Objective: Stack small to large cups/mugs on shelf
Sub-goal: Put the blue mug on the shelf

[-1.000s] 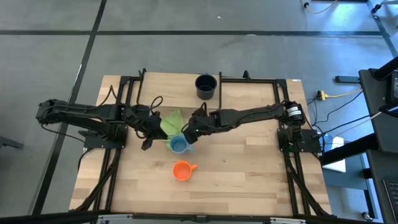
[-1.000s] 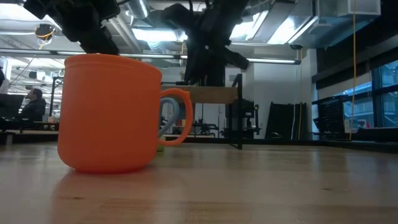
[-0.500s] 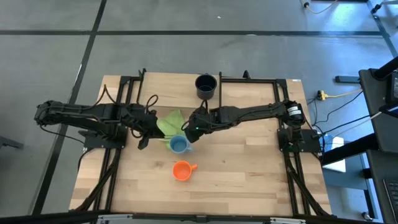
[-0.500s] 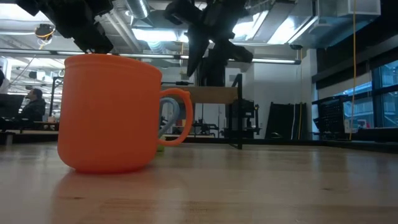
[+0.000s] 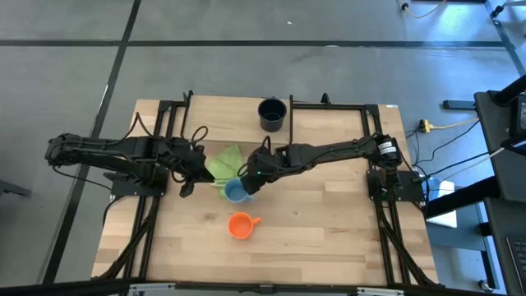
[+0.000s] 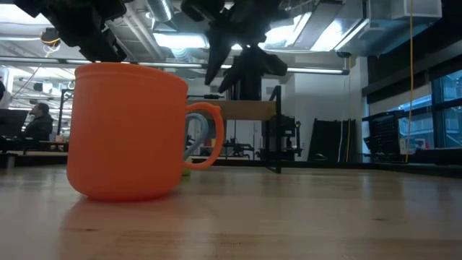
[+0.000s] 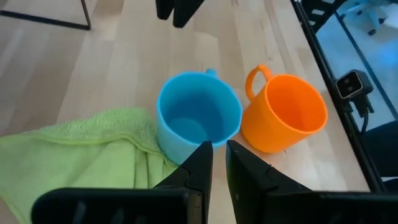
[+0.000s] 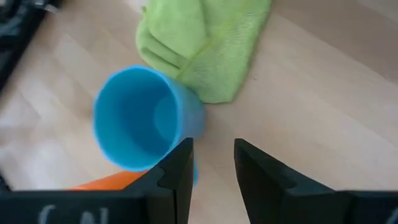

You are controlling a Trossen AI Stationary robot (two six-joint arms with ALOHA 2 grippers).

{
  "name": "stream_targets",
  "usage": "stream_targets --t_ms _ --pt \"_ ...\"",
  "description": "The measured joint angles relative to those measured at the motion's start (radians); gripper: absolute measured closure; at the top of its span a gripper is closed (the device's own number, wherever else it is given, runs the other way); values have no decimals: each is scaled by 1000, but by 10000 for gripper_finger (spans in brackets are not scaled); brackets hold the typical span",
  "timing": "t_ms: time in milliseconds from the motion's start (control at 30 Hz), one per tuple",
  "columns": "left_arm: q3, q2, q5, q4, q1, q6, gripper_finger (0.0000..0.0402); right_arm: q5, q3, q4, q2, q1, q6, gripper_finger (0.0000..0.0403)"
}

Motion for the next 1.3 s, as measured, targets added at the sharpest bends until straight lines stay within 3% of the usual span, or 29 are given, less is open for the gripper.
stream_targets --t_ms 100,233,367,533,767,1300 --pt "0 -1 -5 0 0 -2 361 -44 0 50 0 0 -9 286" --pt "0 -1 21 -3 0 -4 361 -185 1 158 -1 0 -42 286" --pt "0 7 22 -42 0 -5 361 -123 0 42 -1 1 -39 286" --pt "0 8 6 -59 0 -8 361 -134 -4 -32 25 -1 -41 286" --pt "0 9 59 -55 0 -51 361 -145 -3 76 40 -1 -37 286" --pt "-10 67 50 -44 0 -45 361 -152 -2 144 92 -5 -37 286"
